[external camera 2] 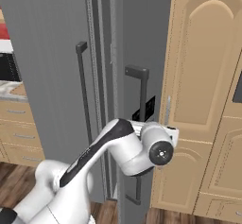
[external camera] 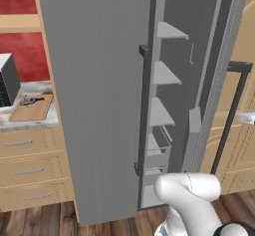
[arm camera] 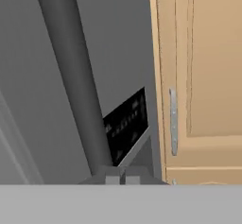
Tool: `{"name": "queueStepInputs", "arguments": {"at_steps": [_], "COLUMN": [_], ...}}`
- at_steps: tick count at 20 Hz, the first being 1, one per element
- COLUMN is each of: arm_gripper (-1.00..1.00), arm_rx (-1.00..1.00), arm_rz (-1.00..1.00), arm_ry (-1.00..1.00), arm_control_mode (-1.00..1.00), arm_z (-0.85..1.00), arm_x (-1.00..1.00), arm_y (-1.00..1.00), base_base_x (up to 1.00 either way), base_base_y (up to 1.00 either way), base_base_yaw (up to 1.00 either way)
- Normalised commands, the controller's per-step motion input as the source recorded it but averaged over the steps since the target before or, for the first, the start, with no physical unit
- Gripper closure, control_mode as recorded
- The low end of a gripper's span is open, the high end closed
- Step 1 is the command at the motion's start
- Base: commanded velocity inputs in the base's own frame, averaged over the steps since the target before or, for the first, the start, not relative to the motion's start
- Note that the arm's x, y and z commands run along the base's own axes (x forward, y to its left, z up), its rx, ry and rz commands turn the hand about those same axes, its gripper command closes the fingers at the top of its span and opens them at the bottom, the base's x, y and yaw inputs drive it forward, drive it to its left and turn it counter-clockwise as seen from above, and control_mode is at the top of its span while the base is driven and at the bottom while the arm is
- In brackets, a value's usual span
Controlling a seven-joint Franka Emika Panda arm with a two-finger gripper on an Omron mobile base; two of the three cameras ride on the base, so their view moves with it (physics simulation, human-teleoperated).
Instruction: Retrieve a lemon from the fridge and place it on the cutting board with the fish.
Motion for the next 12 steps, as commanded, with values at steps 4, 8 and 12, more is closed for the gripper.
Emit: {"name": "queueStepInputs", "arguments": {"at_steps": [4,8,12], "arm_gripper": [-1.00,-1.00,-1.00], "arm_rx": [-0.06,-0.20,-0.31], "arm_rz": [-0.06,-0.18,-0.19], "arm_ry": [0.03,0.06,0.31], "arm_control_mode": [-1.00,-1.00,-1.00], "arm_z": [0.32,0.63,0.31], "arm_x": [-0.43,-0.81,-0.55], "arm_y": [-0.03,0.23,0.74], "base_base_x": [0.00,0.00,0.00], "base_base_y": [0.00,0.00,0.00], "base_base_yaw": [0.00,0.00,0.00]}}
